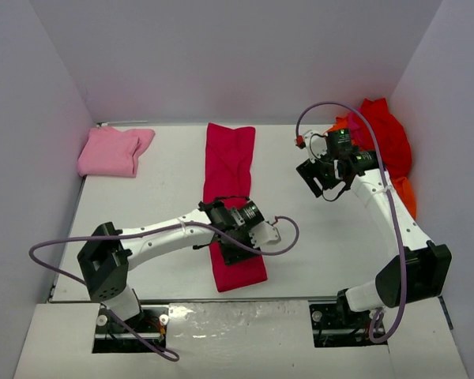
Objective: Fold and stack the t-shirts
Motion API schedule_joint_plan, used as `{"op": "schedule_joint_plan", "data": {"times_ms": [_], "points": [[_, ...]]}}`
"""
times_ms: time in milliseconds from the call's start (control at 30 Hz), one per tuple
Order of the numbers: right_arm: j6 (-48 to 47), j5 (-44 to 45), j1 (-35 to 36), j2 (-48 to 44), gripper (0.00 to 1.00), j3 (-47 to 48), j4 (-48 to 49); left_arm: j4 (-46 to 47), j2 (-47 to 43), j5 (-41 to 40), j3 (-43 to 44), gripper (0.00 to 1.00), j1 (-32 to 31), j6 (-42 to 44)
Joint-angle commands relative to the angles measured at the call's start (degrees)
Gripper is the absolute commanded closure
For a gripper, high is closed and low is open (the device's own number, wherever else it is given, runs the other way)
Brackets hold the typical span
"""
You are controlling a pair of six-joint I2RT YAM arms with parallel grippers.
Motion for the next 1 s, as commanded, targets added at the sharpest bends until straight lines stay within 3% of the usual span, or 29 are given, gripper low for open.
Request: {"op": "schedule_joint_plan", "data": {"times_ms": [0, 233, 800, 967], "points": [[-0.9, 0.1, -0.3, 1.3, 0.31, 1.7, 1.0, -0.8, 0.6, 4.0, -1.7, 0.55, -6.1, 1.8], [-0.4, -0.9, -0.4, 1.4, 0.31, 2.1, 0.9, -2.5, 3.1, 9.9, -0.1, 0.56, -9.3, 1.6], [-0.2, -4.2, -0.3, -1.4, 0.3, 0.6, 0.9, 3.8, 14.1, 0.6, -0.8, 0.57, -9.3, 0.1], [-0.5, -4.9, -0.3, -3.1, 0.3, -0.9, 1.2, 4.6, 16.7, -1.4, -0.6, 0.63, -9.4, -0.3]]}}
